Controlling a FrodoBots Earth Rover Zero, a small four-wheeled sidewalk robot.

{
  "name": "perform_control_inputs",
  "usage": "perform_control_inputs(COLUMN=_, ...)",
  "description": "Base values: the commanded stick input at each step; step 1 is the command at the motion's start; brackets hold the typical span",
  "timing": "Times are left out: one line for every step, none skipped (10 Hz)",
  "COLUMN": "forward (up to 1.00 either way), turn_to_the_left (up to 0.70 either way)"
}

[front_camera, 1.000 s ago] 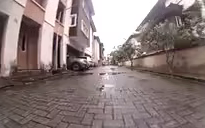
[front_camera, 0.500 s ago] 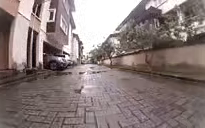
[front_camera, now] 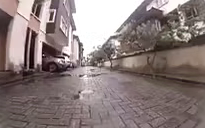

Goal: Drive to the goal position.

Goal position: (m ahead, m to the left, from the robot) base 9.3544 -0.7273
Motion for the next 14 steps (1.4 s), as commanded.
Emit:
perform_control_inputs(forward=0.50, turn_to_the_left=0.00)
perform_control_inputs(forward=0.50, turn_to_the_left=0.00)
perform_control_inputs(forward=0.50, turn_to_the_left=0.00)
perform_control_inputs(forward=0.50, turn_to_the_left=0.00)
perform_control_inputs(forward=0.50, turn_to_the_left=0.00)
perform_control_inputs(forward=0.50, turn_to_the_left=0.00)
perform_control_inputs(forward=0.50, turn_to_the_left=0.00)
perform_control_inputs(forward=0.50, turn_to_the_left=0.00)
perform_control_inputs(forward=0.50, turn_to_the_left=0.00)
perform_control_inputs(forward=0.50, turn_to_the_left=0.00)
perform_control_inputs(forward=0.50, turn_to_the_left=0.00)
perform_control_inputs(forward=0.50, turn_to_the_left=0.00)
perform_control_inputs(forward=0.50, turn_to_the_left=0.00)
perform_control_inputs(forward=0.50, turn_to_the_left=0.00)
